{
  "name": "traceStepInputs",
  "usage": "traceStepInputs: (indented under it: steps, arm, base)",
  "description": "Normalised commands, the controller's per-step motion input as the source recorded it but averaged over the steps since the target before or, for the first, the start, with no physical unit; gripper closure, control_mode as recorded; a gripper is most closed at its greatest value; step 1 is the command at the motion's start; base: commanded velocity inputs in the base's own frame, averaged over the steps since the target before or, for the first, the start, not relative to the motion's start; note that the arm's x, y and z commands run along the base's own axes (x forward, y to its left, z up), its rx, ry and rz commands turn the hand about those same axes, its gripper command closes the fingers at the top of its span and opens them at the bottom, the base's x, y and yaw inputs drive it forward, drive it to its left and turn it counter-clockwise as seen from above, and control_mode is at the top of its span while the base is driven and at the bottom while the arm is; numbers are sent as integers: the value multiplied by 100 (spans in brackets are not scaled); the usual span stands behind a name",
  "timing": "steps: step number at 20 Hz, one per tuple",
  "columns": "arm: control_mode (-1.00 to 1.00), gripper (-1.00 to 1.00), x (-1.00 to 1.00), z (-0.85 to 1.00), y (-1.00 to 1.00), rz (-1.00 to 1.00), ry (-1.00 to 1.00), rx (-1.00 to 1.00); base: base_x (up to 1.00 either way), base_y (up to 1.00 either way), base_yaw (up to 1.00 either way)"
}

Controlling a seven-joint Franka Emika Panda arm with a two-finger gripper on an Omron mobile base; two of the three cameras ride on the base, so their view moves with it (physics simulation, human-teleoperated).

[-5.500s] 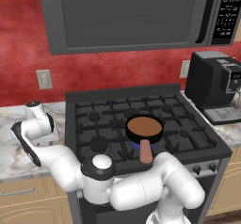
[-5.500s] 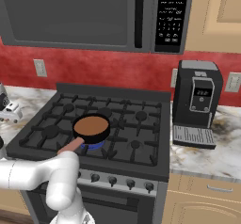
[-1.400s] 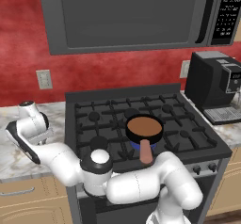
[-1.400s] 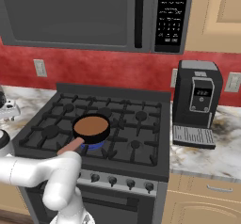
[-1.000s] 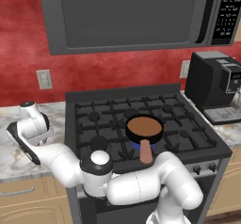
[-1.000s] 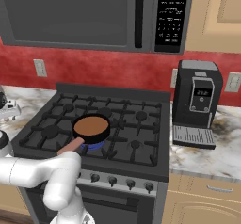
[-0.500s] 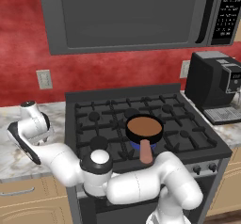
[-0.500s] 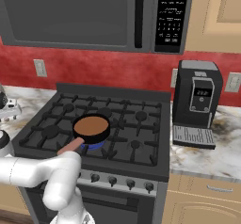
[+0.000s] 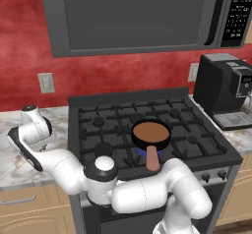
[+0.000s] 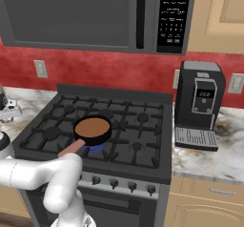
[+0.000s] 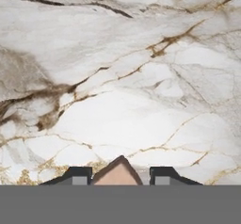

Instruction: Pick up the sugar cube(s) and place them in the saucepan with hot chocolate.

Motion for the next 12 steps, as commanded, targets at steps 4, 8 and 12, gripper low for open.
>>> traceStepInputs:
  steps: [4, 8, 12]
  arm:
    - [-100, 100, 0, 0, 0, 0, 0, 0]
    - [-100, 100, 0, 0, 0, 0, 0, 0]
    - [-100, 100, -3, 5, -4, 0, 0, 0]
  base:
    - [0, 0, 0]
    - [0, 0, 0]
    - [0, 0, 0]
